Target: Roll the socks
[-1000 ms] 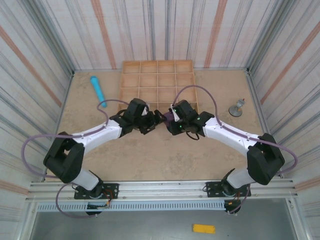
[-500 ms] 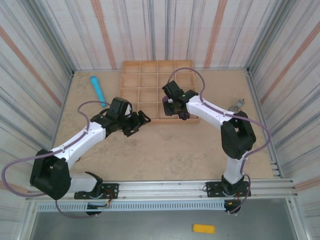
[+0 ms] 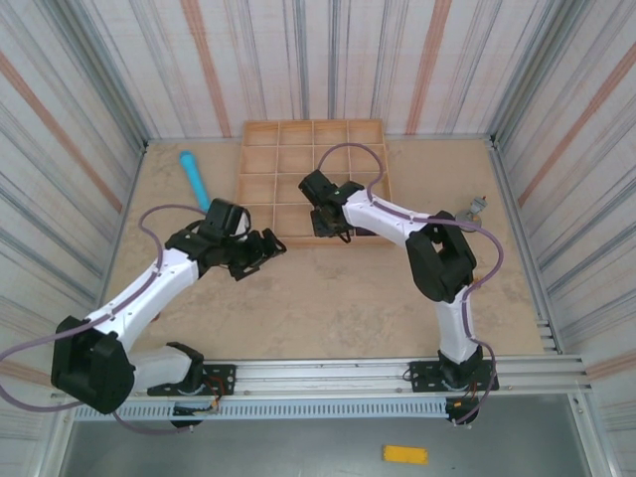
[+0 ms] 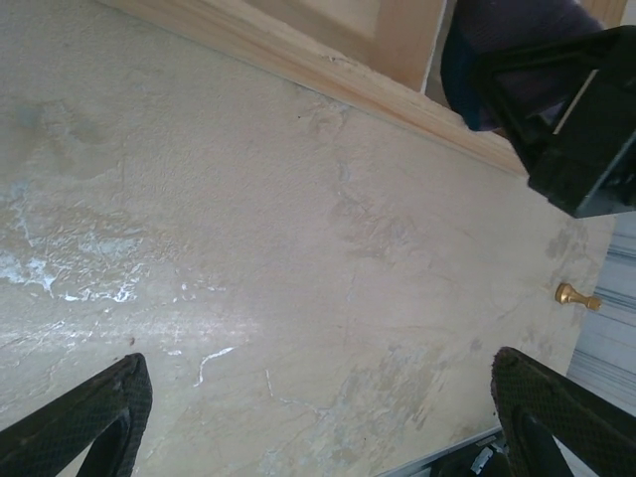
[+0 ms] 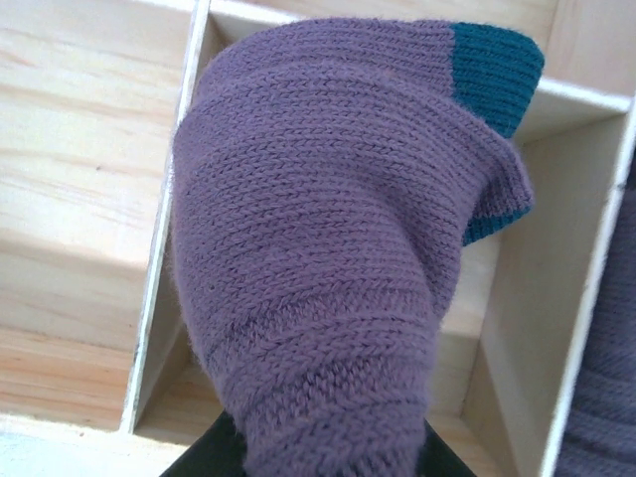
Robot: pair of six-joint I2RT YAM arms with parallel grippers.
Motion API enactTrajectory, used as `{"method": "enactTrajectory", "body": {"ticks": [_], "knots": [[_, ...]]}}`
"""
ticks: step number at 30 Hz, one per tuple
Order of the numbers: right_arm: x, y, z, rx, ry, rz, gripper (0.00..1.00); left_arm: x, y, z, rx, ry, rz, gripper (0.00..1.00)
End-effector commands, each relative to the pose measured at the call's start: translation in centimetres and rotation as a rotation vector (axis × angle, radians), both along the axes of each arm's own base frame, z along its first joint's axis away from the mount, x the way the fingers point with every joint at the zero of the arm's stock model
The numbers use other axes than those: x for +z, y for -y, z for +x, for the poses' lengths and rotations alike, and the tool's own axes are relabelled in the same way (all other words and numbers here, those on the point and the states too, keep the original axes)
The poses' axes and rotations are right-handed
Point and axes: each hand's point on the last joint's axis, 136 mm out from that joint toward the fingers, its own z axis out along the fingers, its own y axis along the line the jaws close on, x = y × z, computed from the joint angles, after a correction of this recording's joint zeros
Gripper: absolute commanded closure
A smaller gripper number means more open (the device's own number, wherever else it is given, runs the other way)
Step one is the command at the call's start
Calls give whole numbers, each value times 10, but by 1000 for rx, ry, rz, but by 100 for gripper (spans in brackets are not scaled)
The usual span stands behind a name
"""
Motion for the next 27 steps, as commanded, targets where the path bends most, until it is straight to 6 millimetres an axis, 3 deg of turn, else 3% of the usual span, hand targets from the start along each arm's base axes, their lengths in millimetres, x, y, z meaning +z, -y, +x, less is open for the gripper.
{"method": "enactTrajectory", "body": {"ticks": [1, 17, 21, 27], "knots": [[-10, 5, -7, -57, -29, -30, 100, -5, -6, -7, -6, -6, 6, 9], [-41, -10, 3, -80, -104, -15, 96, -10, -11, -9, 13, -13, 0, 10], [-47, -16, -4, -60, -133, 18, 82, -10, -11, -8, 17, -11, 0, 10], [-33, -19, -11, -21, -119, 64, 51, -12, -11, -8, 20, -19, 0, 11]]}}
